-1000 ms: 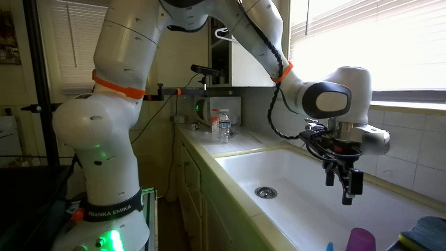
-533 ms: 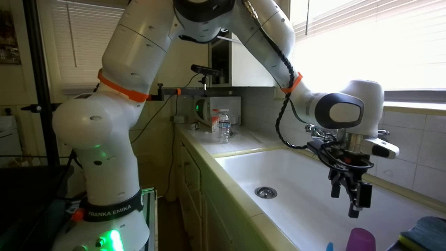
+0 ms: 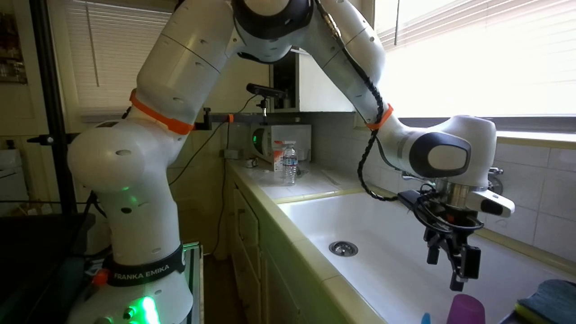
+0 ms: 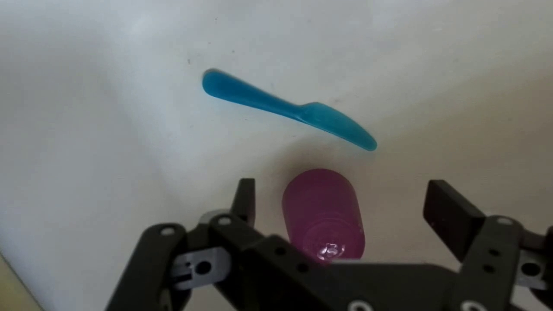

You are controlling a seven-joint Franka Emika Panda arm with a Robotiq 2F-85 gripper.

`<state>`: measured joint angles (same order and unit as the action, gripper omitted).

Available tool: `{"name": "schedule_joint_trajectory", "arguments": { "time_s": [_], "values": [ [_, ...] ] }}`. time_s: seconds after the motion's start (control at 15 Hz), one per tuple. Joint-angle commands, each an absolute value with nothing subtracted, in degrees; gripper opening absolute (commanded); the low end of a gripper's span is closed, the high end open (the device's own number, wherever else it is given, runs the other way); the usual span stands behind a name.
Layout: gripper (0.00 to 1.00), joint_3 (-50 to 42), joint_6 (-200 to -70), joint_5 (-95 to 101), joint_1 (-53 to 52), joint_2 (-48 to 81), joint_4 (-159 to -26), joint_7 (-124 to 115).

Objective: Remove the purple cup out of the sink

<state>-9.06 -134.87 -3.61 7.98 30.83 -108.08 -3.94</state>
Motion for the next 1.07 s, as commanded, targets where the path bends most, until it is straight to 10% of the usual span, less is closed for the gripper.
{"name": "schedule_joint_trajectory", "arguments": {
  "time_s": [0.0, 1.0],
  "values": [
    [1.00, -8.35, -136.35, -2.98, 9.10, 36.75, -103.08, -3.01],
    [1.00, -6.54, -149.22, -2.47, 9.88, 49.44, -93.46, 1.21]
  ]
}}
